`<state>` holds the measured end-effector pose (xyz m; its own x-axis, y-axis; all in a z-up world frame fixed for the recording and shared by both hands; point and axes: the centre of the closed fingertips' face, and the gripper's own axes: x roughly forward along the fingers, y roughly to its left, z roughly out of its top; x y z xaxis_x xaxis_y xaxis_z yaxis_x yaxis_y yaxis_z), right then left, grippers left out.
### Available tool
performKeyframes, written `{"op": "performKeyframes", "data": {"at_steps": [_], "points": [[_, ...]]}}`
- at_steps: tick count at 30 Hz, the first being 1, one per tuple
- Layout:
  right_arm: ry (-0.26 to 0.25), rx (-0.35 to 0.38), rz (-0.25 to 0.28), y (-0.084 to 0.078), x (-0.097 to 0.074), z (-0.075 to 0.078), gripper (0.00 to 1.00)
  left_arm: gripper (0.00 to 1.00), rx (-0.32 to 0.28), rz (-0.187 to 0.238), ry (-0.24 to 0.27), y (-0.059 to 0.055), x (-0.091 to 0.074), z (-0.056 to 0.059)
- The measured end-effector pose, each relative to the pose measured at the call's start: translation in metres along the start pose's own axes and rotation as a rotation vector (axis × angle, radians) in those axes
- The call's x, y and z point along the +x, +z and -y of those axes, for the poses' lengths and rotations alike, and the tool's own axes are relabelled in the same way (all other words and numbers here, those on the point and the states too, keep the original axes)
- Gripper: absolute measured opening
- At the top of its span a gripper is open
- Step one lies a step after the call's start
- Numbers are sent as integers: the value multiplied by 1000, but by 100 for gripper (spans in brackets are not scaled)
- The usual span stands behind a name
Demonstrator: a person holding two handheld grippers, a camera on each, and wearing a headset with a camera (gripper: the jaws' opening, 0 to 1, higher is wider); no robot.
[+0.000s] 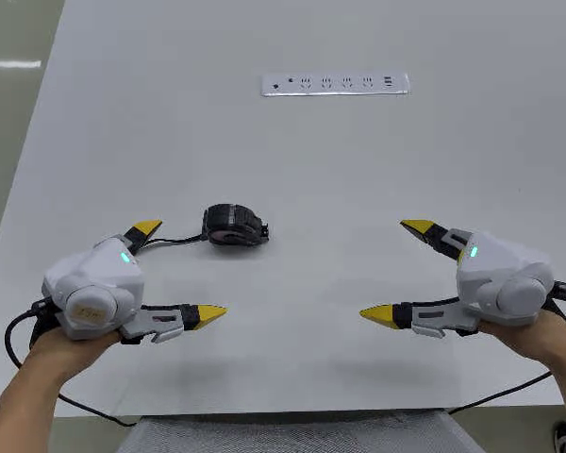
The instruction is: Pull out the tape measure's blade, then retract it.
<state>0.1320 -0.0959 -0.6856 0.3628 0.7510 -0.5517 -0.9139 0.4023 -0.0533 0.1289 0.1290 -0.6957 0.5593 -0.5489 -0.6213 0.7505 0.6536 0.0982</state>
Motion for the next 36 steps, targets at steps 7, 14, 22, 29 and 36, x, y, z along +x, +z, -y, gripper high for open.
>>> {"op": "performKeyframes", "data": {"at_steps": [7,14,22,29,36], "points": [[18,-30,-1,4,9,8,83,85,34,-15,-22,-1,9,-7],[48,-62,11,10,19,15,79,80,74,-36,-49,-2,18,-10],[87,-113,-4,12,35,19,77,74,127,-65,-70,-1,28,-18],[123,-173,-28,11,46,20,73,70,183,-90,-95,2,37,-25],[148,-202,-39,11,58,22,69,66,224,-116,-128,-1,48,-27]]}}
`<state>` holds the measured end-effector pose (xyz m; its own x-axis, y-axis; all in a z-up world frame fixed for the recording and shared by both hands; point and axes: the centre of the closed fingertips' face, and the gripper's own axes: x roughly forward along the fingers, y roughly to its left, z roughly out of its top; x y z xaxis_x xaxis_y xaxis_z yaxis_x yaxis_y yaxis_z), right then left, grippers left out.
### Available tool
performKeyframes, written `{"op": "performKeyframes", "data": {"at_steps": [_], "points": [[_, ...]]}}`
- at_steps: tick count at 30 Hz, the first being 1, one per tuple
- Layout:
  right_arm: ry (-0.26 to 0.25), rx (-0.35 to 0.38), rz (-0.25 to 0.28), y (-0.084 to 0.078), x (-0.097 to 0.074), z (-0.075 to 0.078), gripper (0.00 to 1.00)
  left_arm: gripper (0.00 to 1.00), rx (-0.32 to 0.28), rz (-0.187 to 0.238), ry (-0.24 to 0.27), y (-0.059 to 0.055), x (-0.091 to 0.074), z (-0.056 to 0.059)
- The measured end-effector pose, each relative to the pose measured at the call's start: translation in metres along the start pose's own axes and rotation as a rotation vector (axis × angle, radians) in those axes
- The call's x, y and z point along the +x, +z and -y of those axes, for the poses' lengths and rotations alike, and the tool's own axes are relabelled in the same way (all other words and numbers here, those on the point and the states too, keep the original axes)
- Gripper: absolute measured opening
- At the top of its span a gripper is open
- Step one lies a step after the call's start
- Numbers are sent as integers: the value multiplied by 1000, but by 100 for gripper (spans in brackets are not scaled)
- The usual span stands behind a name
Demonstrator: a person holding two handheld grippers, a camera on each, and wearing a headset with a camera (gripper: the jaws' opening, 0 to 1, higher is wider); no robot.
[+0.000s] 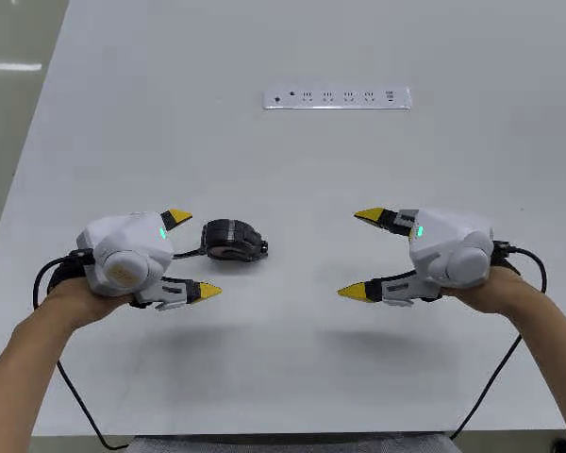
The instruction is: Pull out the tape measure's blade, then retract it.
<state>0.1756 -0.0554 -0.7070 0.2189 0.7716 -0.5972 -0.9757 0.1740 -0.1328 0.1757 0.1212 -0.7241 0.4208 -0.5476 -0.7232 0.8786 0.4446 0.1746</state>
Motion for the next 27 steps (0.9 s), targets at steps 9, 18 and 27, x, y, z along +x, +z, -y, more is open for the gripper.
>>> {"op": "performKeyframes", "data": {"at_steps": [9,18,27], "points": [[34,-34,-11,-1,15,6,65,61,43,-48,-42,-9,14,-5],[61,-61,-18,-1,30,10,60,57,82,-82,-75,-15,27,-10],[77,-92,-10,2,48,16,56,52,126,-104,-119,-21,44,-18]]}}
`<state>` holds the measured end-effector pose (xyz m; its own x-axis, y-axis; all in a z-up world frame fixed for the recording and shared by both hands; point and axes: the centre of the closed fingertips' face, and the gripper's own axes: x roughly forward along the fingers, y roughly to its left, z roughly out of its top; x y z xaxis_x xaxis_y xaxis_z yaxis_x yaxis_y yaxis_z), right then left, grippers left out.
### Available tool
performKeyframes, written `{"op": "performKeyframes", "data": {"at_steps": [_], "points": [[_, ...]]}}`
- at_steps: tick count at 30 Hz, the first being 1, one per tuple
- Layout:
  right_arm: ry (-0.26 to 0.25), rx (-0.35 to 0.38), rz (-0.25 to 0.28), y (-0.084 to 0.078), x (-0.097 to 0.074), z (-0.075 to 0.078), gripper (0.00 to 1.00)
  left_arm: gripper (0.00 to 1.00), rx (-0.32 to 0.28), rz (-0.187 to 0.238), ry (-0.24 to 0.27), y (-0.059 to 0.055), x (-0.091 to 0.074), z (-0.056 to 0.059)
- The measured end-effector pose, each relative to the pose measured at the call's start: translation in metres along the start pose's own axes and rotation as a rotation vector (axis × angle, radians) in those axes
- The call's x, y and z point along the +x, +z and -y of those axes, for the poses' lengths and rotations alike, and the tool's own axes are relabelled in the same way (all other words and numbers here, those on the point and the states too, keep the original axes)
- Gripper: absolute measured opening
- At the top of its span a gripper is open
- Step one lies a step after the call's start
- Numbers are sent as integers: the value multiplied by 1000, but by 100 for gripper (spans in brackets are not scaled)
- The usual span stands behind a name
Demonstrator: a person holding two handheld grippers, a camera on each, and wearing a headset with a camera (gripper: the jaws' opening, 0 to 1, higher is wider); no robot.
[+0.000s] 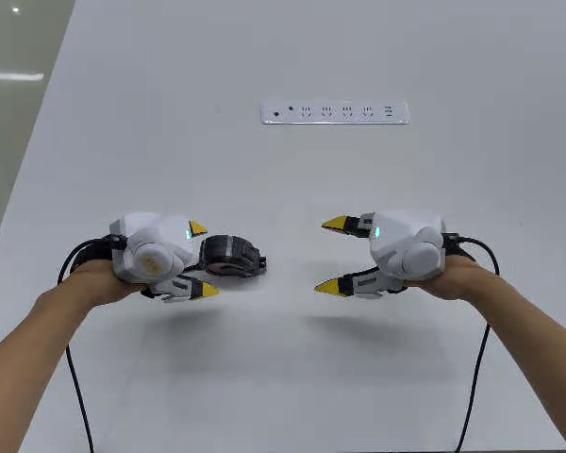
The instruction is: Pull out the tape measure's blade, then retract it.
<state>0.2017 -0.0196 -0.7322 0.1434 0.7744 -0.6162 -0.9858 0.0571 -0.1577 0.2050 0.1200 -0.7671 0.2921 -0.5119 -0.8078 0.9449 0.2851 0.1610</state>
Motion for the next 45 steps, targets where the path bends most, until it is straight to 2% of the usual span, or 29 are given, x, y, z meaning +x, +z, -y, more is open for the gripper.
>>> {"op": "performKeyframes", "data": {"at_steps": [7,11,21,29,34,45], "points": [[25,-14,-2,-2,17,4,52,48,31,-30,-30,-1,10,-4],[37,-12,-4,-2,26,7,51,46,62,-58,-48,-6,16,-6],[46,1,-2,1,49,13,47,40,81,-77,-78,-12,26,-11],[75,-4,-21,0,68,11,45,35,108,-99,-116,-12,31,-7],[84,-4,-33,-2,79,11,42,31,105,-104,-141,-15,35,-3],[114,8,-55,-4,97,3,35,31,94,-103,-151,-16,38,-2]]}}
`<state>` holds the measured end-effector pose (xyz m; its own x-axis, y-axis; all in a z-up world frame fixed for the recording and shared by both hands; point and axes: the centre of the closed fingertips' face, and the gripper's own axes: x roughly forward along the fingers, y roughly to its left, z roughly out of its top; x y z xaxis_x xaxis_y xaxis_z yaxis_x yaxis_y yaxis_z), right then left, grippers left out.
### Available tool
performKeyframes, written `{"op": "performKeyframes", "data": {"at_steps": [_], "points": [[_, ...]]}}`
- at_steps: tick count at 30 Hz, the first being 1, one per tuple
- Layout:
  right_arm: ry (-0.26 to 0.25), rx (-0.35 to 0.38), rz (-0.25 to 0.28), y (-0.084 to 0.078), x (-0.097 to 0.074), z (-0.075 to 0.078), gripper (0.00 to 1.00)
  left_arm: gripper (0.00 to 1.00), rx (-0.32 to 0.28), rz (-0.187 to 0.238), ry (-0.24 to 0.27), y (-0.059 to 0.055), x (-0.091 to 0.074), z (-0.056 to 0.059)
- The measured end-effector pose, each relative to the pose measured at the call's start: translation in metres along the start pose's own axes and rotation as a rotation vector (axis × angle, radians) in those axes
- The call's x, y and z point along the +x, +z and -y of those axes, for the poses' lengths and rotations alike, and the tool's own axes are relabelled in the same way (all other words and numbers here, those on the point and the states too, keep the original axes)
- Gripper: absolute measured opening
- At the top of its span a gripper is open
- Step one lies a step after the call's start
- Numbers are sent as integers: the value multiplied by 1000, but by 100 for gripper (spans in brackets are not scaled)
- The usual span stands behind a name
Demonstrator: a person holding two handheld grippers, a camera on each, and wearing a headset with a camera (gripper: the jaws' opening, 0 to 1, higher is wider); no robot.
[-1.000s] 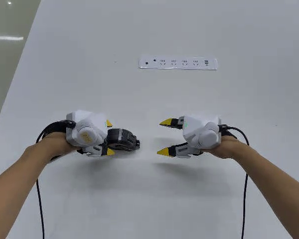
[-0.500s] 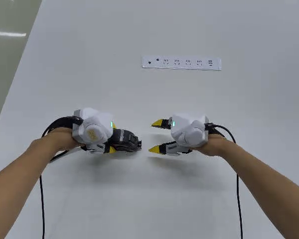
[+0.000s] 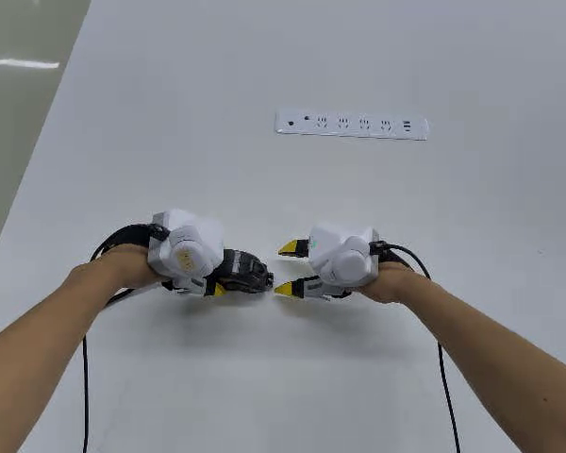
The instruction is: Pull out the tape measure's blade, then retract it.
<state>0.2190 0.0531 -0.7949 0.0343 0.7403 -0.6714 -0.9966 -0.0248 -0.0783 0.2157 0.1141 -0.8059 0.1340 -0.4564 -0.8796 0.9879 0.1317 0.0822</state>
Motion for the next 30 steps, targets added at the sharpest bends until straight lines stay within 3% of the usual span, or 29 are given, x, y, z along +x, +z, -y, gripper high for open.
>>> {"op": "performKeyframes", "data": {"at_steps": [8,22,30], "points": [[8,2,-28,-4,13,-4,27,30,-4,-9,-2,1,-1,1],[59,36,-13,-2,16,-12,17,30,2,-3,-5,0,-1,1],[55,22,-25,-2,13,-14,13,30,-2,1,-5,1,-1,1]]}}
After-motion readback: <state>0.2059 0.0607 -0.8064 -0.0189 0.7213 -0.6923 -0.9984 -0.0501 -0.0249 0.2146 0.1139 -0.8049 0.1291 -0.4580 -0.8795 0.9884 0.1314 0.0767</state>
